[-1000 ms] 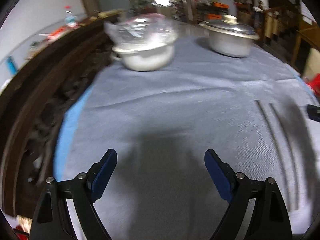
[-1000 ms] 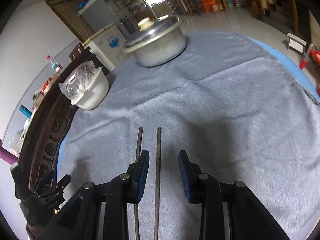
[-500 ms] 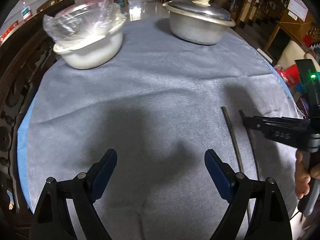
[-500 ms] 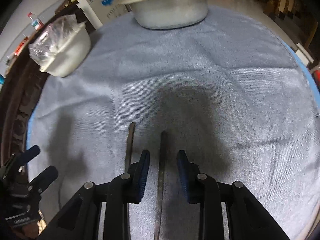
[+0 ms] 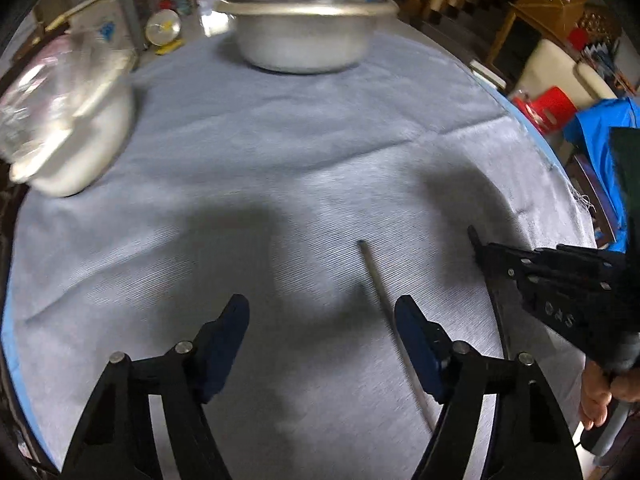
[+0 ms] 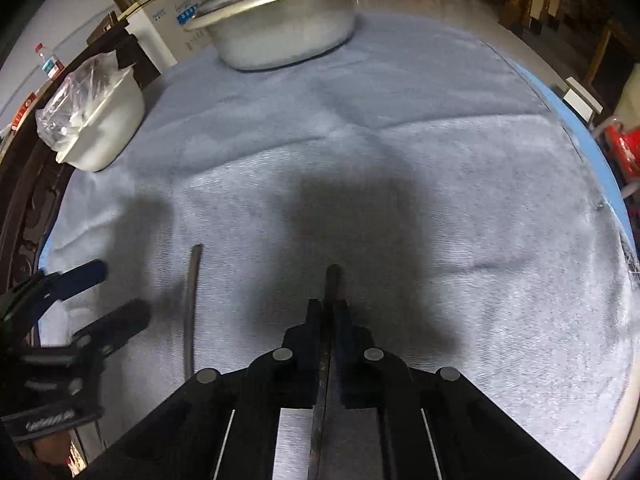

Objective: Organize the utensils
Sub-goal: 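Close the right gripper on one chopstick while the left gripper grasps the other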

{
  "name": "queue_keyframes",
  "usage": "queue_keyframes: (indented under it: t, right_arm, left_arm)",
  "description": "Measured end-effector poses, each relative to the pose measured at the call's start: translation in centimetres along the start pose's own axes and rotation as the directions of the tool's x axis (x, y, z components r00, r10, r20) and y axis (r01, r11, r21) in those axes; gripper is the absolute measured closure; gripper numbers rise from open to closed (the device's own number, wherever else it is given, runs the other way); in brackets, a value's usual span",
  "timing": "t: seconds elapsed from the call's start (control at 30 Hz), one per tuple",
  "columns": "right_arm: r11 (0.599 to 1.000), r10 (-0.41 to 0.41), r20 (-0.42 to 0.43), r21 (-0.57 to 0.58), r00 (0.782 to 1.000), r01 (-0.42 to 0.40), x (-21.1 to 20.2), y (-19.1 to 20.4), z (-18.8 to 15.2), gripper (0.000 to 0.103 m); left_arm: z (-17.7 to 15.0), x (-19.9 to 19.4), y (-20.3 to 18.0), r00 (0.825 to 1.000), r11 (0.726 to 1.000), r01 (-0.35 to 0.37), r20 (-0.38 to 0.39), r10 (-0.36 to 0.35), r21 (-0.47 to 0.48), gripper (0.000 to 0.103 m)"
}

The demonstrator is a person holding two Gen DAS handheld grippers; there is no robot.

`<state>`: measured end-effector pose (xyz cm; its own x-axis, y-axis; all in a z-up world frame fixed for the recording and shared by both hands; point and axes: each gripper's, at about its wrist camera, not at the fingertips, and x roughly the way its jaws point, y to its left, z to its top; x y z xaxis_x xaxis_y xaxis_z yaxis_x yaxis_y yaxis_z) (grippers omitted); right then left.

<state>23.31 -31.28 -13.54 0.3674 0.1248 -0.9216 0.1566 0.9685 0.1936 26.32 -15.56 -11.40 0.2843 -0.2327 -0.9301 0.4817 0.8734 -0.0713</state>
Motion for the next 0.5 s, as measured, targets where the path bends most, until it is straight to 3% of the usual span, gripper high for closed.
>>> queue_keyframes:
  t: [0.2,0.33,0.4,0.5]
  right_arm:
    - [1.000,0.019,-0.034,0.017,0.999,-0.019,-0.1,-1.5,0.1,0.096]
    - [1.000,0.003,-0.062,-0.004,0.998,-0.003,0.4,-0.5,0.3,0.095]
    - [1.000,-0.009,-0.065,-0.014,0.998,0.008,0.6,0.0,0.5,0.094]
    - [0.999,-0.025,-0.056,-0.036,0.998,0.023,0.8,0.5,0.7,0.094]
  left_arm:
    - [1.5,2.8,-1.3,0.997,0.999,0.037,-0.071,-0.036,0.013,0.053]
    - [1.9,3.1,-1.7,0.998,0.999,0.023,-0.058,-0.020,0.048,0.061]
    - [2.1,3.0,-1.7,0.999,0.999,0.015,-0.050,-0.012,0.052,0.078]
    - [2.3,3.0,-1.7,0.999,0.998,0.025,-0.043,-0.023,0.058,0.091]
